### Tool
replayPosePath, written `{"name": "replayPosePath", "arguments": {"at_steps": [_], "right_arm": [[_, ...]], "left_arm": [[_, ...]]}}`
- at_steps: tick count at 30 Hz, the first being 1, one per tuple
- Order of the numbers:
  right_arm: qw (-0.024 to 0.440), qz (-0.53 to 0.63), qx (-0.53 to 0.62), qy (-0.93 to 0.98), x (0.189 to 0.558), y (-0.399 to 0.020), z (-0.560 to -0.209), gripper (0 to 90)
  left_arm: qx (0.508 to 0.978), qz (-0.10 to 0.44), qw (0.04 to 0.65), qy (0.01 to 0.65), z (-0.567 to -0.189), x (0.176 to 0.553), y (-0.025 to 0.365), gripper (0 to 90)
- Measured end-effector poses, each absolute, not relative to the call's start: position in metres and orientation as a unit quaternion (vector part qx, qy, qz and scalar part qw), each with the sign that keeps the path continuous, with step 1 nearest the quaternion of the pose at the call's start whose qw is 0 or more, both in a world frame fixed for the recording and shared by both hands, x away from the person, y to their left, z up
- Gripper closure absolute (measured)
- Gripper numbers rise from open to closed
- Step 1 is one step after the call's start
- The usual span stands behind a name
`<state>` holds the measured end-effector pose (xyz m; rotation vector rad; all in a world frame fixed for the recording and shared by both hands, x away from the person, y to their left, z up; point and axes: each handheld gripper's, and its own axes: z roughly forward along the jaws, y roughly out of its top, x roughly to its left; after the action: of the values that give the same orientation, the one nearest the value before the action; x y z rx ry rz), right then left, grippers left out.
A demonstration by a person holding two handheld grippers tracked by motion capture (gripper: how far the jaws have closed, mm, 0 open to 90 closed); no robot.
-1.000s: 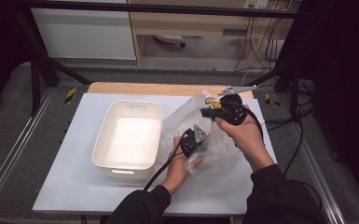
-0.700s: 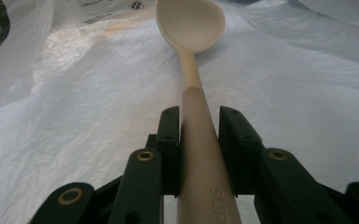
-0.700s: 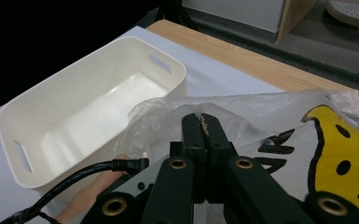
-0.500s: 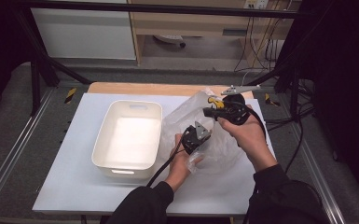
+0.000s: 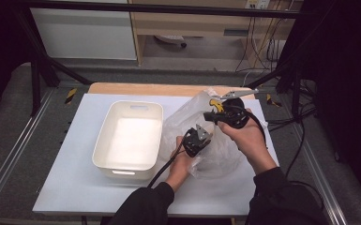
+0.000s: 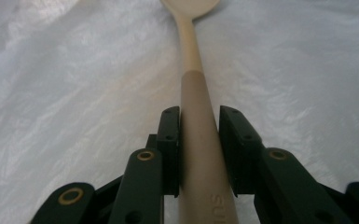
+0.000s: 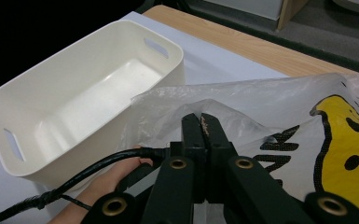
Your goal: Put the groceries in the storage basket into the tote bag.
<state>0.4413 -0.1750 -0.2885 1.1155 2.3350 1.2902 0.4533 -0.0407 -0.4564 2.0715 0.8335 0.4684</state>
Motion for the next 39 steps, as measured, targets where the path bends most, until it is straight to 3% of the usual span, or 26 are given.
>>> {"name": "replayPosePath", "arguments": {"at_steps": [24, 32, 39], "right_arm": [[0.121, 0.44, 0.379, 0.805, 0.44, -0.173, -0.291, 90.0], [0.117, 0.44, 0.384, 0.803, 0.44, -0.176, -0.294, 90.0], [0.116, 0.439, 0.382, 0.805, 0.438, -0.176, -0.297, 90.0]], "left_arm": [[0.836, 0.17, 0.405, 0.33, -0.457, 0.465, -0.042, 69.2], [0.823, 0.171, 0.411, 0.355, -0.446, 0.447, -0.029, 47.0], [0.808, 0.167, 0.434, 0.362, -0.438, 0.411, 0.0, 47.7]]}}
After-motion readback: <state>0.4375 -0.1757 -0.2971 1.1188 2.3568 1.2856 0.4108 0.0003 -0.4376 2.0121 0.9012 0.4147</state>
